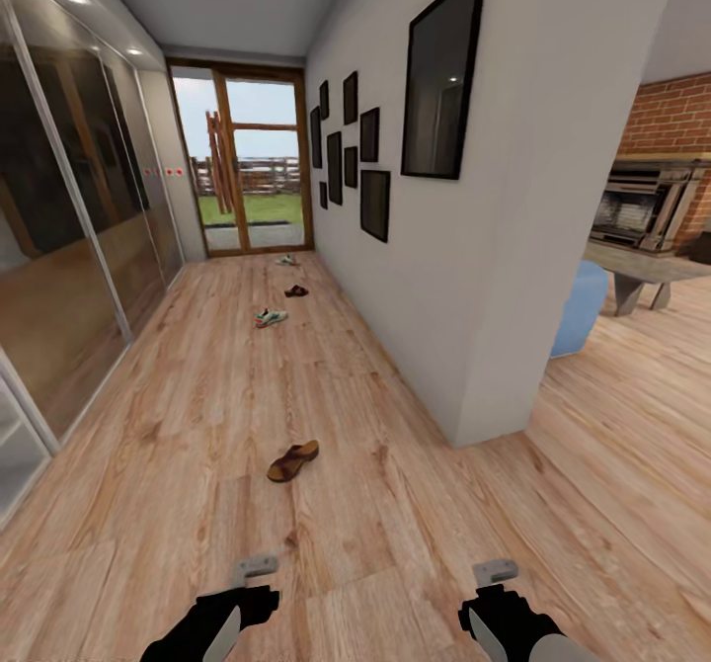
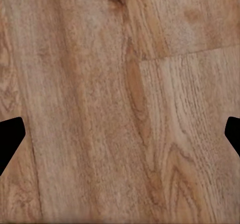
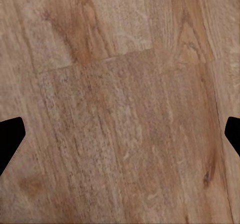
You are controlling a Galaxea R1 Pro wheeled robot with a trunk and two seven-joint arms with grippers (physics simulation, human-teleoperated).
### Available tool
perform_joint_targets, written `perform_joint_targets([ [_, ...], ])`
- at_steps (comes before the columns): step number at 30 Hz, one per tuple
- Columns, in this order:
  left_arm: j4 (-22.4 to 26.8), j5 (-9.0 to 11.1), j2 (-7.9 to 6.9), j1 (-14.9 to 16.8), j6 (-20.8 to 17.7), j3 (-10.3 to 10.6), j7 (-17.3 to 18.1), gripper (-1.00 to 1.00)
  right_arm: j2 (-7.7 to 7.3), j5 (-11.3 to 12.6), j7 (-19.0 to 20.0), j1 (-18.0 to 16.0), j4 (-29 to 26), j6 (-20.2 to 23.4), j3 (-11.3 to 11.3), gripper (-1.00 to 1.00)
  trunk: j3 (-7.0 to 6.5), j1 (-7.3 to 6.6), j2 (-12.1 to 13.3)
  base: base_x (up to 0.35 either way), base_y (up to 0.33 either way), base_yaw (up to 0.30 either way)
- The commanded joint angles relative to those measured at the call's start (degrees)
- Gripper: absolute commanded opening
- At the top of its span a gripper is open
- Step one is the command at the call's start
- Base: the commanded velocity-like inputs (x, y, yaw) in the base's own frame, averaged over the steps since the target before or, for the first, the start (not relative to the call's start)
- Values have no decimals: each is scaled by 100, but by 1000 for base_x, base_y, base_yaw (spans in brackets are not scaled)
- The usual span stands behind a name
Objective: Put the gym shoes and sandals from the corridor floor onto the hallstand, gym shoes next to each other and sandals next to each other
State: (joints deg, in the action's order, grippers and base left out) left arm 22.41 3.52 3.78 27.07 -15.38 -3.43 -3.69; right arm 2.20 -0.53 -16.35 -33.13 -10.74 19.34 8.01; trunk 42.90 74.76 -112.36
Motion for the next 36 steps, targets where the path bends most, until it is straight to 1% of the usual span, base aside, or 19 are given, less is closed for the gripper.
perform_joint_targets([
  [1,0,0,0,0,0,0,0,100,0,0,0,0,-2,0,0,100,0,0,0,0,0,101],
  [8,0,0,0,0,0,-4,0,100,0,0,0,0,-6,0,-1,100,2,0,0,0,0,57],
  [13,0,0,0,0,0,-5,1,100,0,0,0,0,-5,0,2,100,2,0,0,0,0,162],
  [25,-8,-4,0,0,7,-9,8,100,50,0,-6,0,-1,0,30,100,2,0,0,0,0,267],
  [36,-16,-9,0,0,9,-9,4,100,60,0,-8,0,1,0,36,100,2,0,0,30,0,291],
])
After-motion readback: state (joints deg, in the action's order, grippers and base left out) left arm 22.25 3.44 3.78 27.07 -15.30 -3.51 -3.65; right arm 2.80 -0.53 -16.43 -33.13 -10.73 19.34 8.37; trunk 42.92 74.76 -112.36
